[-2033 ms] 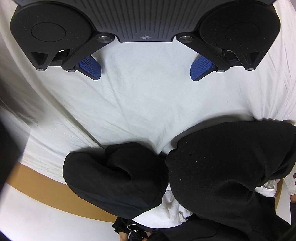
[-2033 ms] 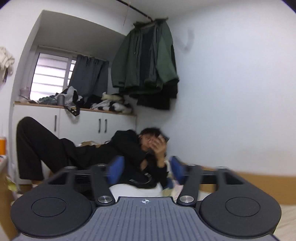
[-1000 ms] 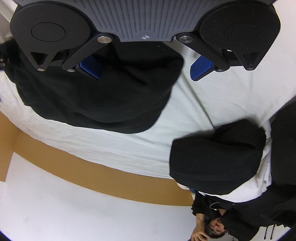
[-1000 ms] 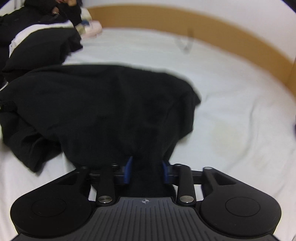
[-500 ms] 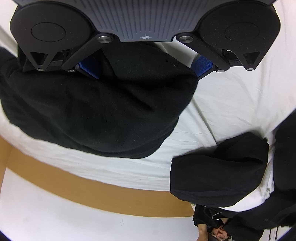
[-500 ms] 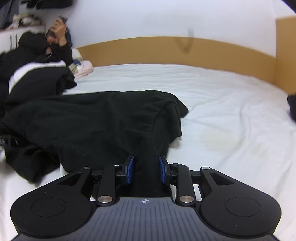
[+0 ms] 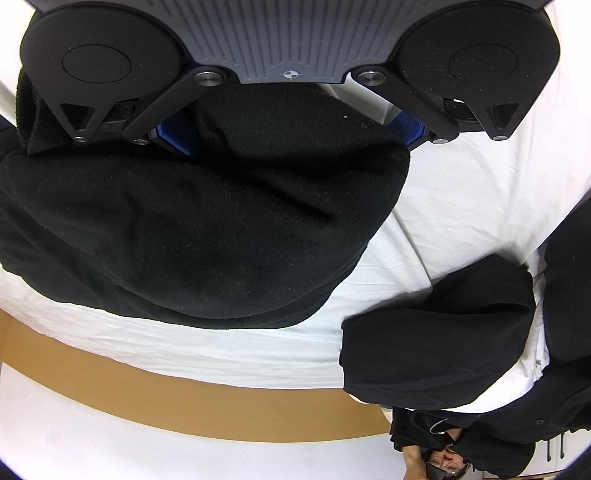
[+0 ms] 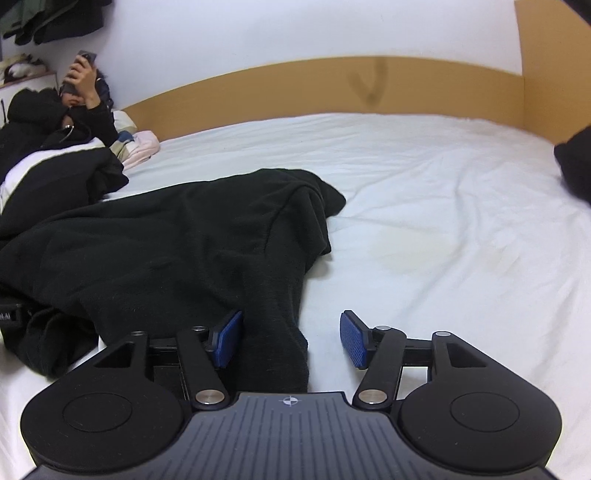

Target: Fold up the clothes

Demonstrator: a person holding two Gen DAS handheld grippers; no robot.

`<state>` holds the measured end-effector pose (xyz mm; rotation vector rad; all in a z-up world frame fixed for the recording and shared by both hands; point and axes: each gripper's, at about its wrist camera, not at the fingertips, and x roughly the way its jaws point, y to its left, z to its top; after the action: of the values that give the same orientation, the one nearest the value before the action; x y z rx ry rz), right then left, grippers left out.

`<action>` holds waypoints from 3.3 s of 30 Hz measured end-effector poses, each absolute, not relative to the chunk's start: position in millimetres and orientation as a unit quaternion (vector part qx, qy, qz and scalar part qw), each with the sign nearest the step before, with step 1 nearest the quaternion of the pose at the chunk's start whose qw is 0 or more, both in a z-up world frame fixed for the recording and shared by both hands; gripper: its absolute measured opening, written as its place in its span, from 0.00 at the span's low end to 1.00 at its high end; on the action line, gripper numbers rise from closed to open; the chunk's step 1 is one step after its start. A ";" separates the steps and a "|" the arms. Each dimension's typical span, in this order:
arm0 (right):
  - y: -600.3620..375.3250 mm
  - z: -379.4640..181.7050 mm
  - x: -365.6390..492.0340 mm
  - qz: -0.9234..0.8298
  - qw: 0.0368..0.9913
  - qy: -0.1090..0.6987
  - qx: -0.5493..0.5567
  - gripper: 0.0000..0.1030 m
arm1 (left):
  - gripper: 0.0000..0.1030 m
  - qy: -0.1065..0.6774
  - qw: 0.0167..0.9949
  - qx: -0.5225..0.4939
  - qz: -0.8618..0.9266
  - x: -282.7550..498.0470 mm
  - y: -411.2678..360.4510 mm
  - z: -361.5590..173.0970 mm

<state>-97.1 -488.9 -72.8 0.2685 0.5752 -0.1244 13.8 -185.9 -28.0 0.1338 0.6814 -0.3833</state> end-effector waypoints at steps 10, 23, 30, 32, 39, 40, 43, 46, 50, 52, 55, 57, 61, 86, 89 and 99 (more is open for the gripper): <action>-515.8 -59.0 -129.7 -0.012 0.950 0.214 0.227 0.17 | 0.58 0.280 0.935 0.118 -0.185 9.2 -203.9 -6.4; -521.1 -35.0 -195.1 -0.061 0.973 0.042 0.220 0.14 | 0.27 0.161 0.968 0.140 -0.134 10.0 -207.8 90.6; -536.5 -59.0 -178.1 -0.028 0.951 0.169 0.256 0.15 | 0.31 0.096 0.974 0.166 -0.118 3.6 -216.5 123.3; -536.0 -66.9 -174.4 0.006 0.942 0.204 0.265 0.26 | 0.31 0.069 0.974 0.168 -0.134 -7.4 -225.6 144.0; -508.7 -73.5 -172.1 0.026 0.942 0.282 0.180 0.40 | 0.33 -0.046 0.964 0.196 -0.173 -43.1 -270.8 229.9; -508.4 -75.7 -172.5 0.031 0.940 0.288 0.181 0.40 | 0.34 -0.074 0.958 0.214 -0.174 -53.0 -276.5 239.2; -508.4 -81.5 -176.4 0.050 0.936 0.300 0.179 0.42 | 0.80 -0.133 0.938 0.275 -0.161 -69.4 -295.5 243.6; -505.3 -86.7 -180.8 0.075 0.932 0.309 0.175 0.52 | 0.80 -0.008 0.946 0.272 -0.174 -36.4 -302.4 237.7; -497.5 -87.9 -183.8 0.077 0.933 0.313 0.157 0.53 | 0.80 0.119 0.939 0.270 -0.175 -5.3 -298.1 182.6; -495.0 -89.0 -184.9 0.075 0.934 0.317 0.148 0.54 | 0.81 0.153 0.929 0.292 -0.170 -1.2 -297.5 147.1; -491.8 -90.7 -188.2 0.075 0.934 0.322 0.133 0.57 | 0.86 0.202 0.925 0.265 -0.183 -6.4 -287.5 109.5; -489.6 -93.3 -188.3 0.077 0.934 0.325 0.127 0.59 | 0.97 0.232 0.925 0.233 -0.188 -10.1 -280.3 85.5; -483.3 -97.2 -184.6 0.085 0.933 0.326 0.123 0.67 | 0.99 0.275 0.923 0.202 -0.176 -7.3 -271.6 27.2; -449.3 -74.2 -150.6 0.044 0.952 0.290 0.093 0.16 | 1.00 0.315 0.933 0.071 -0.160 -15.6 -244.5 -48.9; -452.9 -70.4 -155.6 0.044 0.954 0.280 0.097 0.15 | 0.99 0.318 0.932 0.065 -0.164 -8.9 -240.8 -45.9; -486.3 -45.3 -172.5 0.042 0.974 0.145 0.167 0.12 | 0.99 0.283 0.944 0.055 -0.163 -19.6 -236.2 -36.1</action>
<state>-172.5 -486.3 -45.3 0.3372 0.2928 0.0856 -19.6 -236.2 -36.1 0.1129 0.5767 -0.3314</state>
